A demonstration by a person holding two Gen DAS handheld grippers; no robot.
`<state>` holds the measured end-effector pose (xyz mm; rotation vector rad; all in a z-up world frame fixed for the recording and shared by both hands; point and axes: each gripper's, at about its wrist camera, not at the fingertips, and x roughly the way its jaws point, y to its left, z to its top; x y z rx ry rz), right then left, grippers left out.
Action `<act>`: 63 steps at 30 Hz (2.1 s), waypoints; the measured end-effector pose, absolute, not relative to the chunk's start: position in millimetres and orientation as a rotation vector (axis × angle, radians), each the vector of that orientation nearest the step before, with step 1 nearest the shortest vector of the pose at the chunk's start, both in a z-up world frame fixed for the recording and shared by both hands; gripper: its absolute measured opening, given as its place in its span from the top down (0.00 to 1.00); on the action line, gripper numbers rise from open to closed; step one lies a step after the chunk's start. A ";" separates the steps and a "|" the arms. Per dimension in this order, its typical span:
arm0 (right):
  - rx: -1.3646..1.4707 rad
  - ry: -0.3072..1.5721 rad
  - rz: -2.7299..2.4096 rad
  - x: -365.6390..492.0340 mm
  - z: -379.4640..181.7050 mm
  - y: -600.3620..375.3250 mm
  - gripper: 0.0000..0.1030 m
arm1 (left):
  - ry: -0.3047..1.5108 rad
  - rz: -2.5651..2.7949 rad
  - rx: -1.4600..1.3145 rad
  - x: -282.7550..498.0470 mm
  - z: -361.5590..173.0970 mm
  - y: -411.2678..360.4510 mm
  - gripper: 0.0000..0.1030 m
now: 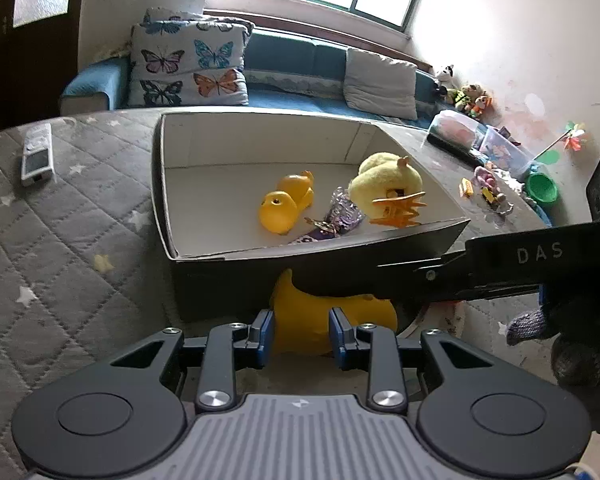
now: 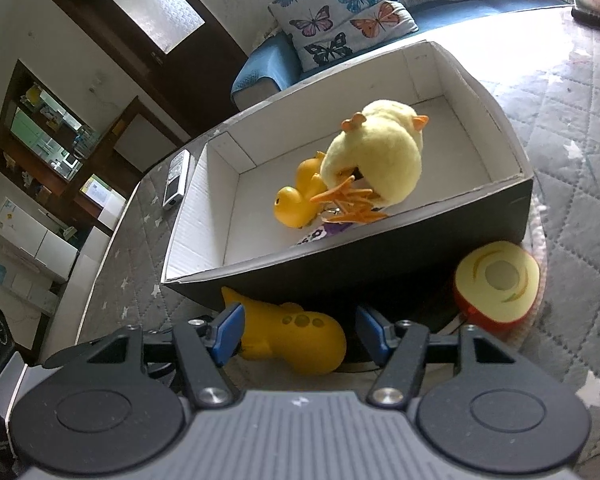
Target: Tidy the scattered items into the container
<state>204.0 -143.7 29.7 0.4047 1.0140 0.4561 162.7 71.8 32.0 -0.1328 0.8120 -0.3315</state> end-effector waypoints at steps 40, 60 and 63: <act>0.364 1.014 0.447 203.7 21.5 -144.2 0.35 | 0.764 -0.397 -0.048 111.4 42.6 55.3 0.64; 0.372 1.044 0.414 199.2 15.6 -147.9 0.35 | 0.753 -0.427 0.014 130.8 31.5 31.9 0.71; 0.378 1.046 0.410 198.2 15.4 -149.7 0.36 | 0.774 -0.398 -0.009 127.2 33.1 28.9 0.79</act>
